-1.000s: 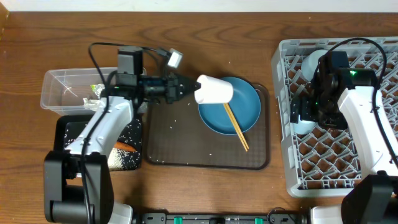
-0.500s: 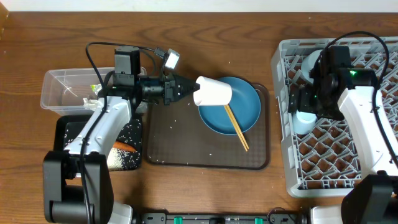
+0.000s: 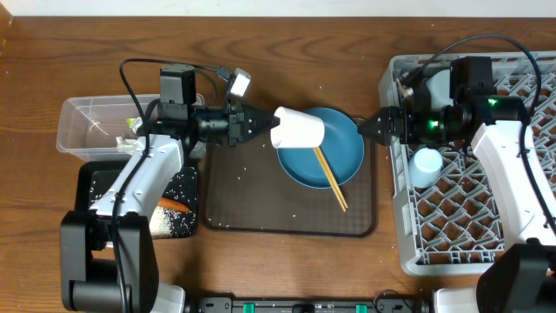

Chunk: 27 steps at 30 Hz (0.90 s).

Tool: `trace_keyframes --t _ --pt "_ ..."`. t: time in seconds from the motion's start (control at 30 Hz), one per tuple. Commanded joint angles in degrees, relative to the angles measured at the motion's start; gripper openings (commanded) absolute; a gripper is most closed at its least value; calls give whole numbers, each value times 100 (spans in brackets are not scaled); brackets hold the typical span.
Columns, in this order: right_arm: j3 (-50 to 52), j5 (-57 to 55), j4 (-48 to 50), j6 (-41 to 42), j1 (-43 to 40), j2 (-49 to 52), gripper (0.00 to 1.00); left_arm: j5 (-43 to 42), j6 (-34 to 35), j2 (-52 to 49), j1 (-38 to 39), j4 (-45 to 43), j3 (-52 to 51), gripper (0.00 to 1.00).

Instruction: Sort waste into correct bins and load items into the dishwasher rack

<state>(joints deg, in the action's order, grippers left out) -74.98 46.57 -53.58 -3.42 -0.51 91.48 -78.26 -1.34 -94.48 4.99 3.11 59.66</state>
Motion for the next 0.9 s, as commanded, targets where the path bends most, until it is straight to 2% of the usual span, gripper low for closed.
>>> trace_keyframes --t 0.0,0.07,0.43,0.6,0.87 --pt "11 1410 114 -763 160 15 99 -872 -79 13 35 -212 -46 6" --pt "15 1412 109 -981 330 15 99 -1152 -79 13 83 -339 -46 6" --pt "15 1838 61 -2798 1657 15 99 -1169 -81 13 345 -461 -46 6" --pt "15 1711 15 -2970 1961 15 99 -1102 -81 13 332 -459 -44 6" --pt "15 846 -612 -3003 1864 15 99 -1060 -81 13 332 -455 -46 6"
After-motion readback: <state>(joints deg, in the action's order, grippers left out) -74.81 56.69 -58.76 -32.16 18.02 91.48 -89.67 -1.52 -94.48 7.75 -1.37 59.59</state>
